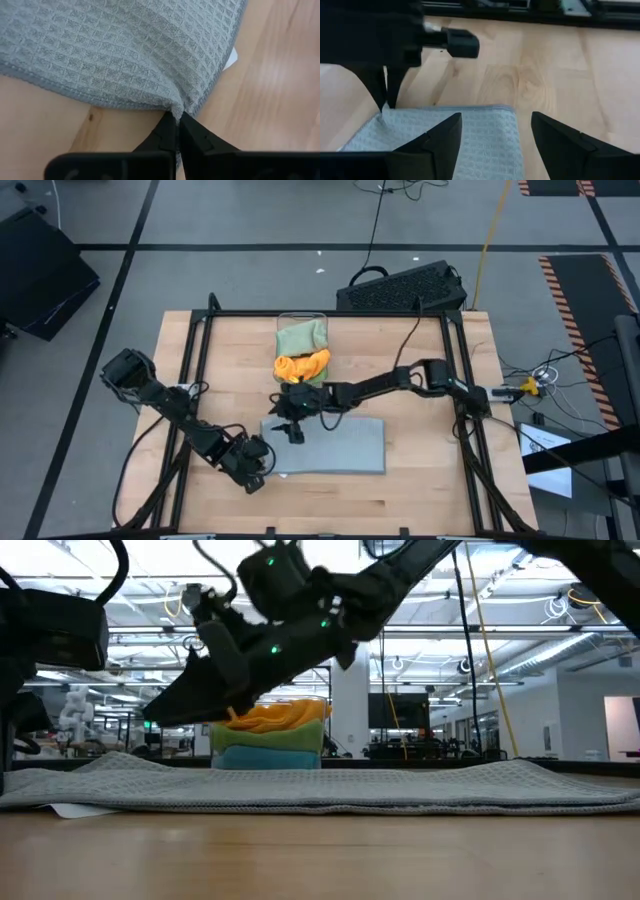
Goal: Fold microfiber towels
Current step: Fold the gray towel
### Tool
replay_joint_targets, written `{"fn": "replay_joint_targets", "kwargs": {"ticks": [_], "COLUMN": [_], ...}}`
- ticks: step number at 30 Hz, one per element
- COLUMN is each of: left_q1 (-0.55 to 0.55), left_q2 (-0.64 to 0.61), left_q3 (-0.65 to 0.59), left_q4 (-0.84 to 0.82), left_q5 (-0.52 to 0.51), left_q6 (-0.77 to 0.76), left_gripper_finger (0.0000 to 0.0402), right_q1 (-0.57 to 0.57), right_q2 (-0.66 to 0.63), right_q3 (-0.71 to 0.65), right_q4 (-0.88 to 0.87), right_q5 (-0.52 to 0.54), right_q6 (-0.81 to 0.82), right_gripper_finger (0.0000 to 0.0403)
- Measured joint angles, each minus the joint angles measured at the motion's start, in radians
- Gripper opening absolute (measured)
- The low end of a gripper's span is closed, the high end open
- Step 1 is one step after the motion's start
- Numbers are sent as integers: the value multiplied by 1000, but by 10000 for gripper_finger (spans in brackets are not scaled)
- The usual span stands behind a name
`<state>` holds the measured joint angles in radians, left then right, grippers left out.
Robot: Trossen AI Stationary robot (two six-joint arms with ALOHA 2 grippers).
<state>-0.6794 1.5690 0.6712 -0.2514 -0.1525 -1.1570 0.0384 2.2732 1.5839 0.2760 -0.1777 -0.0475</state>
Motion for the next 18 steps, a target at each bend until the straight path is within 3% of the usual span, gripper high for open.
{"fn": "replay_joint_targets", "kwargs": {"ticks": [4,9,18], "left_q1": [-9,-18,-18], "left_q2": [0,0,0], "left_q3": [0,0,-1], "left_q4": [-2,0,12], "left_q5": [-32,-61,-82], "left_q6": [1,-7,22], "left_gripper_finger": [10,5,5], "right_q1": [-25,-39,-32], "right_q2": [46,81,91], "right_q3": [54,92,105], "right_q4": [-9,-48,-48], "right_q5": [-88,-117,-32], "right_q6": [-12,-45,-72], "right_gripper_finger": [230,229,228]}}
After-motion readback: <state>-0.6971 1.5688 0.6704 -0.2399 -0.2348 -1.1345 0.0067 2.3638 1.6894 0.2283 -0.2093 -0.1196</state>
